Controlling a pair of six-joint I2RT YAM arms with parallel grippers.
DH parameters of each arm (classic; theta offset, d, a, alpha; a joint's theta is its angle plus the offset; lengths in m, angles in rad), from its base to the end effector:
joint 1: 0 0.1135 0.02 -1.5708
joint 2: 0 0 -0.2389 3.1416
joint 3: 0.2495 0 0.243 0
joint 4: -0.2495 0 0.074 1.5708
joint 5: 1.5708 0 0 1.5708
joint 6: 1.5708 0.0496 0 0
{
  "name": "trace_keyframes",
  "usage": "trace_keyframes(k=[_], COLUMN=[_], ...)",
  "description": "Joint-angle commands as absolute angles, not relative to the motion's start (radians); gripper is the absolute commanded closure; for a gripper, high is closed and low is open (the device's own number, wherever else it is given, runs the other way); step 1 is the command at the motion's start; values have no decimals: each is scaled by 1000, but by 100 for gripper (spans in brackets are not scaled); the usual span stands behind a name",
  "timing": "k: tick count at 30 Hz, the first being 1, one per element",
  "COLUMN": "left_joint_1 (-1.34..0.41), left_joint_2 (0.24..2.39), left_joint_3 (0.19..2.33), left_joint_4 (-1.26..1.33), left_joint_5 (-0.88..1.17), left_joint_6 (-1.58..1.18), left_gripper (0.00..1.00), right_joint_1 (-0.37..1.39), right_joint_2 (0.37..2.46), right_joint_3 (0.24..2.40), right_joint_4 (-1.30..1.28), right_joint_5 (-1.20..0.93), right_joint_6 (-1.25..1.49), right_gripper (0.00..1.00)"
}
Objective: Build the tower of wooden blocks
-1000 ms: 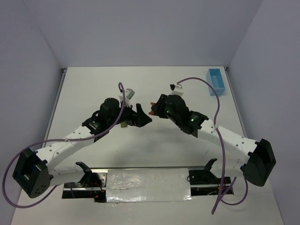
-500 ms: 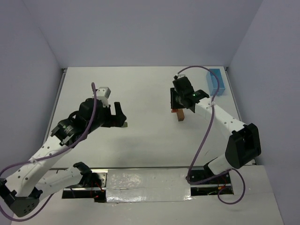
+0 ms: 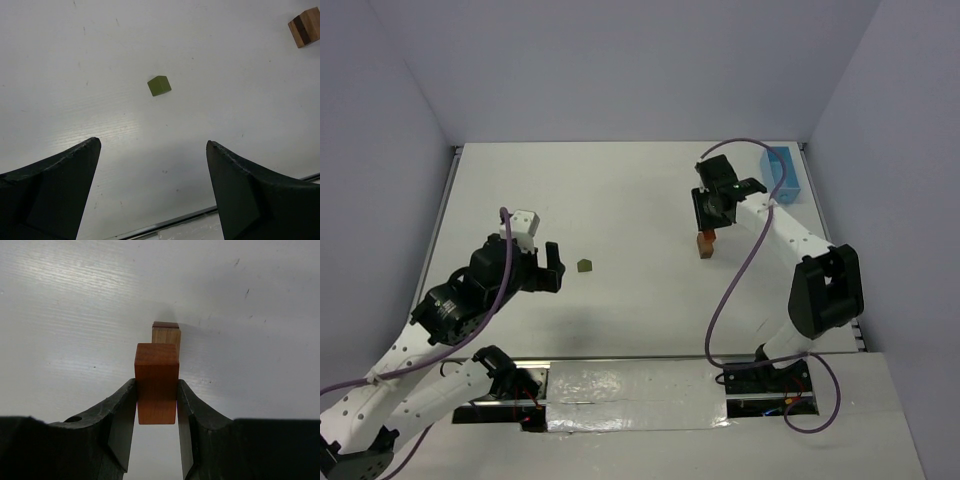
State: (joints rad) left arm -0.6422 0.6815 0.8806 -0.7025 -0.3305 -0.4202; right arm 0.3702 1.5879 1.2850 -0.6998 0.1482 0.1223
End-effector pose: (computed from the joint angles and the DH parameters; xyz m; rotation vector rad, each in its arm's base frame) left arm 0.1372 -0.0825 0.3111 0.0263 2.0596 -0.3188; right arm 0.3130 0.1136 0.2357 -0.2610 2.5432 -0.0021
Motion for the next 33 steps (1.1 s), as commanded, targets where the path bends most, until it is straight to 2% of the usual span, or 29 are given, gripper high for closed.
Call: trace_keyframes(k=[1, 27, 33], left_joint_1=[-646, -644, -646], left_joint_2=[673, 710, 709], left_joint_3=[884, 884, 884], left_joint_4=[-653, -649, -649], left_joint_5=[-350, -331, -330], left_joint_6=[-403, -396, -396], left_gripper=[1, 1, 1], right_joint_1=[351, 325, 327], right_joint_2=[1614, 1710, 1733], right_joint_3=[1321, 1341, 1356], right_joint_4=[-724, -721, -727], right_joint_5=[132, 120, 130], right_joint_6=[92, 89, 92], right_gripper=[95, 77, 76])
